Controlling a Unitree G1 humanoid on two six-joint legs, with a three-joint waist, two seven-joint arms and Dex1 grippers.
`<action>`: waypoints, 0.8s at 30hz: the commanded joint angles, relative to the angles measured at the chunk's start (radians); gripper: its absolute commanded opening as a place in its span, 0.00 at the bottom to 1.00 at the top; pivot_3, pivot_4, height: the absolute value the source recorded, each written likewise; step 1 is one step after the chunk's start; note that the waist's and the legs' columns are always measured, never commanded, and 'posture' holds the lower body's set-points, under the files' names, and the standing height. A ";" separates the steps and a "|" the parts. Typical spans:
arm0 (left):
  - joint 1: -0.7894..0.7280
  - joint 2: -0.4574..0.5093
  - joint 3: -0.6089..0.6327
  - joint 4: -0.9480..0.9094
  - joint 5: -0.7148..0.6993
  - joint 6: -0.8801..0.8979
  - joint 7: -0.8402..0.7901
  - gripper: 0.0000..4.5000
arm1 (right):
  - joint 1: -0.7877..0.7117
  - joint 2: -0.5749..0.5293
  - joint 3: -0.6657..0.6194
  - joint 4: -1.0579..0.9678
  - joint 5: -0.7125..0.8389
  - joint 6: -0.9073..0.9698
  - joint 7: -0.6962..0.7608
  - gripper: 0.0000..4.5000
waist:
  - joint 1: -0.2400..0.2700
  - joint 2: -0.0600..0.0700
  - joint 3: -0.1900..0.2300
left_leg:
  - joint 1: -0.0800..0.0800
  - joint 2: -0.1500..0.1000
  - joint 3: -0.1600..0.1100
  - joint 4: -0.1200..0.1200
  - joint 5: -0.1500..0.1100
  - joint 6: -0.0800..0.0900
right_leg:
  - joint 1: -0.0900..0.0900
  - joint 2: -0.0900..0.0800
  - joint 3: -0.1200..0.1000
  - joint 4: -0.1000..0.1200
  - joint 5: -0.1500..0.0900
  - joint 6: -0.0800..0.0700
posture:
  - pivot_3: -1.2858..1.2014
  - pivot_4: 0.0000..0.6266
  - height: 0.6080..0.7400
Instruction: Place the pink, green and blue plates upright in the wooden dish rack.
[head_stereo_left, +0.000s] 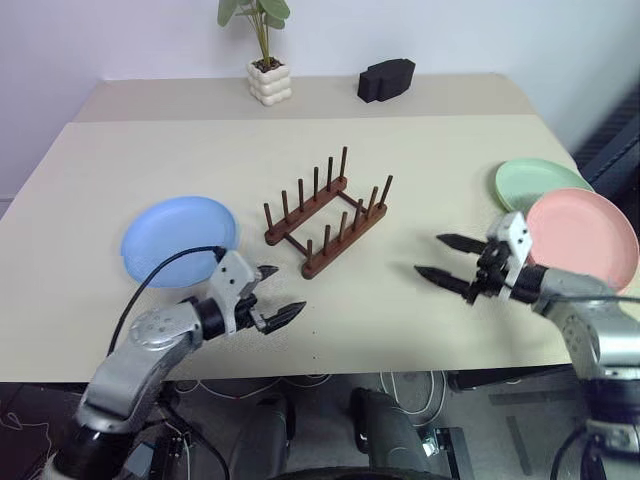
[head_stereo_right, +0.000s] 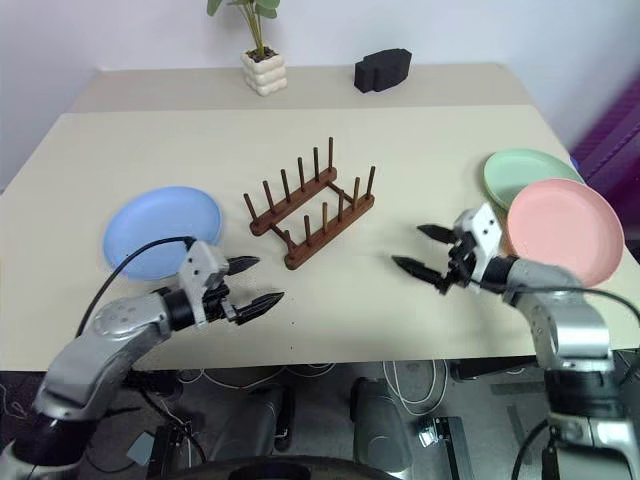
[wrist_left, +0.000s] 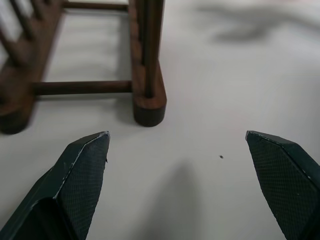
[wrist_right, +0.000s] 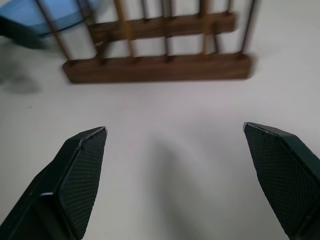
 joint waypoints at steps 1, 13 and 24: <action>-0.071 -0.041 -0.037 0.107 0.061 -0.052 0.008 1.00 | 0.061 0.037 -0.002 -0.162 0.047 0.021 -0.057 0.99 | -0.003 0.000 0.000 | 0.000 0.000 0.000 0.001 0.000 0.000 | 0.000 0.000 0.000 0.000 0.000 0.000 | 0.52 0.24 0.97; -0.202 -0.132 -0.081 0.328 0.133 -0.162 -0.070 0.59 | 0.145 0.126 0.043 -0.197 0.014 -0.032 -0.174 1.00 | 0.001 0.000 -0.001 | 0.000 0.000 -0.001 0.000 0.000 0.000 | 0.000 -0.001 0.000 0.000 0.000 0.000 | 0.52 0.24 0.97; -0.347 -0.129 -0.108 0.471 0.148 -0.313 -0.283 0.18 | 0.221 0.110 0.045 -0.200 -0.011 -0.042 -0.192 1.00 | 0.015 0.000 -0.001 | 0.000 -0.001 -0.001 0.001 0.000 0.000 | 0.000 0.000 -0.001 0.000 0.000 0.000 | 0.52 0.24 0.97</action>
